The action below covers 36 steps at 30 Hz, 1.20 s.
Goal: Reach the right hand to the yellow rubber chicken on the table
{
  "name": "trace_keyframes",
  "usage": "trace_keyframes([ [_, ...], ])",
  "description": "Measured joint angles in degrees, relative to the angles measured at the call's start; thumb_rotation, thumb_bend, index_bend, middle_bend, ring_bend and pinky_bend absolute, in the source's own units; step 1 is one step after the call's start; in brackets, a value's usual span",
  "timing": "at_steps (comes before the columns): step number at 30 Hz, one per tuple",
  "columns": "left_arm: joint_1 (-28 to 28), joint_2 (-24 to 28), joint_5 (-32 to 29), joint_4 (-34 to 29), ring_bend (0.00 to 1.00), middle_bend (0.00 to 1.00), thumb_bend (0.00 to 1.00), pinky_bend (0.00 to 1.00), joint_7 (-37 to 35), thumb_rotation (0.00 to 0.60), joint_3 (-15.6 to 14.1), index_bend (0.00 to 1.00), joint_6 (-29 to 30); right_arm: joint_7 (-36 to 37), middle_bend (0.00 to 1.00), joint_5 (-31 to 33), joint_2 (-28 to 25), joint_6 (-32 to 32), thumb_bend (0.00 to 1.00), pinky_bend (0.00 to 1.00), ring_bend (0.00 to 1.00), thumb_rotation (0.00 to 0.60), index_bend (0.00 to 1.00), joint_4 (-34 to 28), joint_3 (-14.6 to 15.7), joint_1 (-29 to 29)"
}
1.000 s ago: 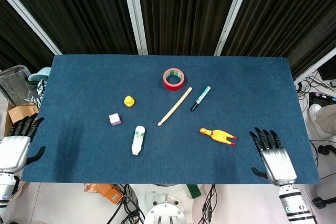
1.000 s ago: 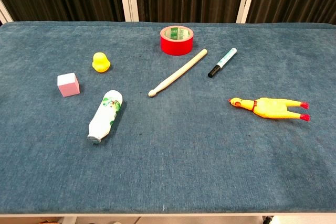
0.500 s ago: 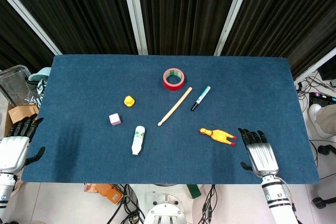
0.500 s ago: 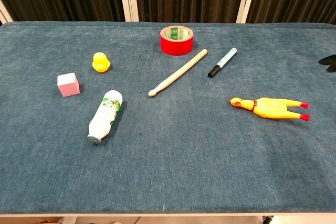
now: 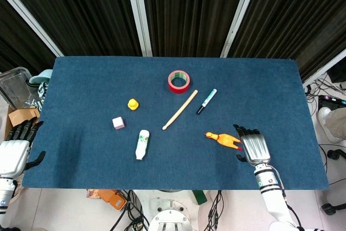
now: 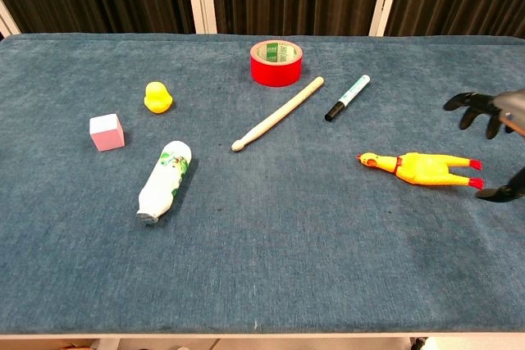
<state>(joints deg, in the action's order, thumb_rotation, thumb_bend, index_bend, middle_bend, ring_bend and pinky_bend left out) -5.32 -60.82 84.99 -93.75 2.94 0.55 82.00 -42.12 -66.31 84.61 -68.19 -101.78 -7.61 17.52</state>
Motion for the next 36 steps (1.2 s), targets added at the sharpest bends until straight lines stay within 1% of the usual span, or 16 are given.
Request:
trace_keyframes([
  [4,0.0,0.0,0.1,0.1,0.01,0.00,0.29,0.10,0.0,0.600,0.0,0.10,-0.1,0.0,0.34,0.7,1.0,0.2,0.25,0.37,0.43,0.600,0.22,0.9,0.3,1.0],
  [8,-0.1,0.0,0.1,0.1,0.01,0.00,0.29,0.10,0.0,0.600,0.0,0.10,-0.2,0.3,0.36,0.9,1.9,0.1,0.25,0.44,0.49,0.600,0.28,1.8,0.4,1.9],
  [11,-0.1,0.0,0.0,0.1,0.01,0.00,0.29,0.10,0.0,0.600,0.0,0.10,-0.2,0.3,0.38,1.2,2.6,0.3,0.25,0.46,0.52,0.600,0.31,2.6,0.4,2.7],
  [15,-0.1,0.0,-0.1,0.1,0.01,0.00,0.29,0.10,0.1,0.600,0.0,0.10,-0.3,0.6,0.38,1.5,3.5,0.3,0.25,0.48,0.51,0.600,0.34,4.0,0.4,3.5],
  [17,-0.1,0.0,-0.1,0.1,0.01,0.00,0.29,0.10,0.1,0.600,0.0,0.10,-0.3,1.0,0.38,1.6,4.0,0.4,0.25,0.52,0.48,0.600,0.35,4.7,0.4,3.8],
  [19,-0.1,0.0,-0.1,0.1,0.01,0.00,0.29,0.10,0.1,0.600,0.0,0.10,-0.3,1.4,0.38,1.8,4.6,0.7,0.25,0.55,0.47,0.600,0.36,5.6,0.4,4.3],
  [26,-0.1,0.1,-0.4,0.0,0.01,0.00,0.29,0.10,0.1,0.600,0.0,0.10,-0.6,2.9,0.40,2.2,6.3,1.3,0.26,0.56,0.51,0.600,0.45,8.4,0.4,5.5],
  [31,-0.2,0.2,-0.4,-0.1,0.01,0.00,0.29,0.10,0.1,0.600,0.0,0.10,-0.7,3.8,0.42,2.1,7.7,1.5,0.26,0.56,0.51,0.600,0.48,10.6,0.5,6.4],
  [36,-0.2,0.2,-0.5,-0.1,0.01,0.00,0.29,0.10,-0.1,0.600,0.0,0.10,-0.8,4.6,0.45,2.3,8.4,2.6,0.32,0.59,0.55,0.600,0.51,11.4,0.8,7.4],
])
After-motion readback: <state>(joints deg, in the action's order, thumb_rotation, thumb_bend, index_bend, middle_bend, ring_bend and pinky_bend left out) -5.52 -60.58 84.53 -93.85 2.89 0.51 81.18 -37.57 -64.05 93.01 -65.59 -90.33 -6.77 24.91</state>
